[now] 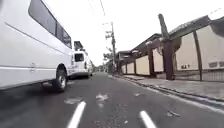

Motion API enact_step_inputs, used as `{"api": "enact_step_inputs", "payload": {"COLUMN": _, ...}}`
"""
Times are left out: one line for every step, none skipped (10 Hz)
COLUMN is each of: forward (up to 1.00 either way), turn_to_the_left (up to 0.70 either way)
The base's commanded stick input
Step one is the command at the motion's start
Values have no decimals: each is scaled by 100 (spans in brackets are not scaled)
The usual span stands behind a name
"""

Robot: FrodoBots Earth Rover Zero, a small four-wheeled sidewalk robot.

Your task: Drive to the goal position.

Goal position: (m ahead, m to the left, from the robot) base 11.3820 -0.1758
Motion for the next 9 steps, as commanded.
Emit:
{"api": "enact_step_inputs", "payload": {"forward": 85, "turn_to_the_left": 0}}
{"api": "enact_step_inputs", "payload": {"forward": 85, "turn_to_the_left": 0}}
{"api": "enact_step_inputs", "payload": {"forward": 85, "turn_to_the_left": 0}}
{"api": "enact_step_inputs", "payload": {"forward": 85, "turn_to_the_left": 2}}
{"api": "enact_step_inputs", "payload": {"forward": 85, "turn_to_the_left": 21}}
{"api": "enact_step_inputs", "payload": {"forward": 85, "turn_to_the_left": 34}}
{"api": "enact_step_inputs", "payload": {"forward": 85, "turn_to_the_left": 34}}
{"api": "enact_step_inputs", "payload": {"forward": 85, "turn_to_the_left": 34}}
{"api": "enact_step_inputs", "payload": {"forward": 85, "turn_to_the_left": 34}}
